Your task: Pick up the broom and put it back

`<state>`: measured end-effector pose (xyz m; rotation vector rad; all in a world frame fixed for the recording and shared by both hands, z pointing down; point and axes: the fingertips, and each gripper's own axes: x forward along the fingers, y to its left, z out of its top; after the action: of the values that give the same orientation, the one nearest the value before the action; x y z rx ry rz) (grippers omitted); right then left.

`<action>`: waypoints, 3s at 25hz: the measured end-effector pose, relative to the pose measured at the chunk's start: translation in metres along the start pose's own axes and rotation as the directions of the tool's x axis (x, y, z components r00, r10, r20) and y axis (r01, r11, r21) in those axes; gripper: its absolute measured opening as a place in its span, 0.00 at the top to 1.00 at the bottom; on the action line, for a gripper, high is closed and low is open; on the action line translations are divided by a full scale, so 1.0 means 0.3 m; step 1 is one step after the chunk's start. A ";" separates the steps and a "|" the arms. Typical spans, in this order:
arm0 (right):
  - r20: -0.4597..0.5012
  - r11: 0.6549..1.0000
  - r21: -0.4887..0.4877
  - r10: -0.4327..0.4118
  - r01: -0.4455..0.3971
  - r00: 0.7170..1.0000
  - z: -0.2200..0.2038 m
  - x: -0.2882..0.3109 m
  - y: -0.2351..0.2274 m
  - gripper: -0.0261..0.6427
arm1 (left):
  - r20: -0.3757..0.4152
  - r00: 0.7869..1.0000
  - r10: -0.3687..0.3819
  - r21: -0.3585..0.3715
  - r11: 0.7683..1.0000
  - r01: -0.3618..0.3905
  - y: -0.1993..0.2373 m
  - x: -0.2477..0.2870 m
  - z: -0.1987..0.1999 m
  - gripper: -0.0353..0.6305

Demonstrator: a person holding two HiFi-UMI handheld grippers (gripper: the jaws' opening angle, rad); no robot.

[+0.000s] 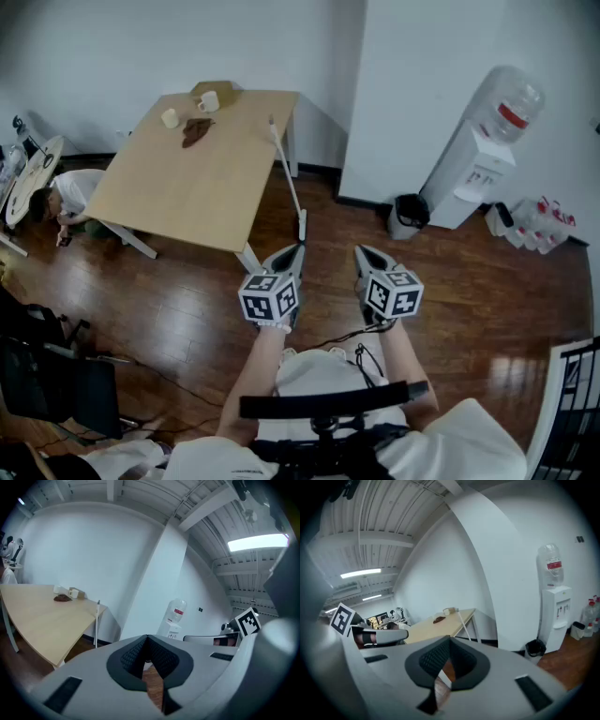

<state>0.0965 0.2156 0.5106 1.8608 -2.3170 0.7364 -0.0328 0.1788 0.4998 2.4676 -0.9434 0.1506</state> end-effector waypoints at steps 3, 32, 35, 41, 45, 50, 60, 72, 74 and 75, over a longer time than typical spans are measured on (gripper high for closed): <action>-0.001 1.000 -0.002 -0.005 0.005 1.000 -0.002 -0.007 -0.007 0.95 | 0.001 1.000 0.001 0.001 1.000 -0.001 -0.005 0.001 -0.006 0.96; -0.059 0.993 0.057 0.104 -0.101 0.993 -0.094 0.070 -0.195 0.95 | 0.007 0.990 0.143 -0.011 0.990 -0.143 0.030 0.140 -0.045 0.96; -0.059 0.993 0.053 0.105 -0.102 0.993 -0.073 0.149 -0.218 0.95 | 0.006 0.991 0.133 -0.008 0.991 -0.133 0.070 0.204 -0.024 0.96; -0.078 0.994 0.034 0.103 -0.100 0.992 0.003 0.411 -0.269 0.95 | 0.013 0.993 0.114 -0.017 0.993 -0.114 0.247 0.399 0.082 0.96; -0.098 0.995 0.021 0.095 -0.093 0.991 0.094 0.652 -0.300 0.95 | 0.025 0.995 0.100 -0.029 0.995 -0.099 0.415 0.558 0.213 0.96; -0.128 0.997 -0.001 0.080 -0.081 0.989 0.234 0.949 -0.303 0.95 | 0.029 0.994 0.102 -0.062 0.993 -0.100 0.638 0.697 0.376 0.96; -0.154 0.996 -0.011 0.091 -0.094 0.984 0.381 1.283 -0.282 0.95 | 0.026 0.991 0.131 -0.075 0.989 -0.128 0.911 0.831 0.569 0.96; -0.179 0.974 -0.071 0.202 -0.217 0.963 0.487 1.529 -0.318 0.91 | 0.010 0.975 0.221 -0.122 0.968 -0.219 0.998 0.966 0.579 0.96; -0.191 0.971 -0.082 0.208 -0.226 0.959 0.487 1.593 -0.329 0.85 | 0.003 0.974 0.228 -0.124 0.966 -0.226 1.006 0.990 0.580 0.96; -0.202 0.969 -0.085 0.213 -0.234 0.956 0.484 1.628 -0.331 0.79 | -0.001 0.973 0.231 -0.126 0.965 -0.229 1.009 1.000 0.577 0.96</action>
<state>0.0966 -0.2981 0.5860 1.4310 -2.4126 0.7585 -0.0159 -0.2781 0.5520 2.2421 -1.2073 0.1471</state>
